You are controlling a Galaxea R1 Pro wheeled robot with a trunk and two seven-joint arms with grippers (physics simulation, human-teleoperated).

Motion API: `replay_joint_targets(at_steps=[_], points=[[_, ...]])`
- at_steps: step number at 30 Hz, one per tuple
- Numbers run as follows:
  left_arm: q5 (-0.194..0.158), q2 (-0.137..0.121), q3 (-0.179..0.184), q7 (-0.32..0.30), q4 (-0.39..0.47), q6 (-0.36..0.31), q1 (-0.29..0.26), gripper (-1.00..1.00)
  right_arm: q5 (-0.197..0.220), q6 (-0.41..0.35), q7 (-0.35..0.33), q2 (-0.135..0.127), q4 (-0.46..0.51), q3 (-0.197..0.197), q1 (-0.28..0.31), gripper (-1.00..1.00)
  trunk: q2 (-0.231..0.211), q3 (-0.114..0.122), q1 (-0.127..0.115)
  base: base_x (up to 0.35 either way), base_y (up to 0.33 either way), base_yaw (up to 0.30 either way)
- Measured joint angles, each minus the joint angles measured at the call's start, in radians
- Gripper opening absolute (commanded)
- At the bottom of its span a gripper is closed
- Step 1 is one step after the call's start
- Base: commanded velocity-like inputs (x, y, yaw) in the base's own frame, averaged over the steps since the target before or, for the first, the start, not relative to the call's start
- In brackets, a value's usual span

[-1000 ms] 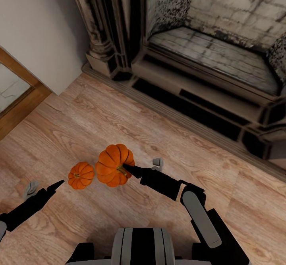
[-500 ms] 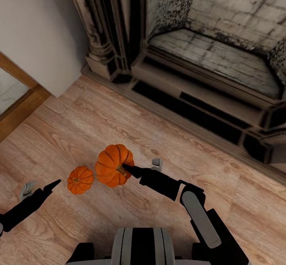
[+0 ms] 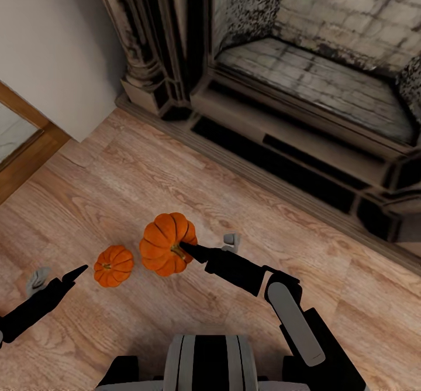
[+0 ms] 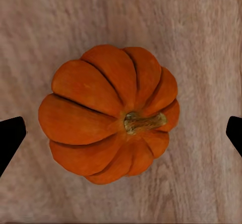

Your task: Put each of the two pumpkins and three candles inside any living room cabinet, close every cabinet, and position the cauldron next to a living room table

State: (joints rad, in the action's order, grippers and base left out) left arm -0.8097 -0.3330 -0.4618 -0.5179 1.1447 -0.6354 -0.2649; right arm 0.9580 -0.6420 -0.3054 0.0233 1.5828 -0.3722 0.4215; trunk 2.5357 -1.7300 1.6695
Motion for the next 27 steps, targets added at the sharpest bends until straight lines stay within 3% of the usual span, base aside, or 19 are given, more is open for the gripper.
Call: replay_joint_targets(at_steps=[10,16,22,27], points=[[0.0,0.0,0.001,0.0,0.0,0.0,0.0,1.0,-0.001,0.003,-0.001,-0.001,0.0,0.0,0.0,-1.0,0.002,-0.039,0.004,0.0,0.0,0.0],[0.002,0.02,-0.013,-0.001,0.0,0.012,0.0,1.0,-0.005,0.006,0.006,0.021,-0.008,-0.009,0.0,-1.0,0.002,-0.039,0.004,0.0,0.0,0.0],[0.002,0.022,-0.047,0.0,0.0,0.019,0.0,1.0,-0.06,0.005,0.026,0.043,-0.014,-0.026,0.0,-1.0,0.004,-0.058,0.007,0.0,0.0,0.0],[0.002,0.022,-0.055,0.0,0.0,0.02,0.0,1.0,-0.066,0.005,0.027,0.044,-0.014,-0.027,0.0,-1.0,0.005,-0.077,0.009,0.0,0.0,0.0]])
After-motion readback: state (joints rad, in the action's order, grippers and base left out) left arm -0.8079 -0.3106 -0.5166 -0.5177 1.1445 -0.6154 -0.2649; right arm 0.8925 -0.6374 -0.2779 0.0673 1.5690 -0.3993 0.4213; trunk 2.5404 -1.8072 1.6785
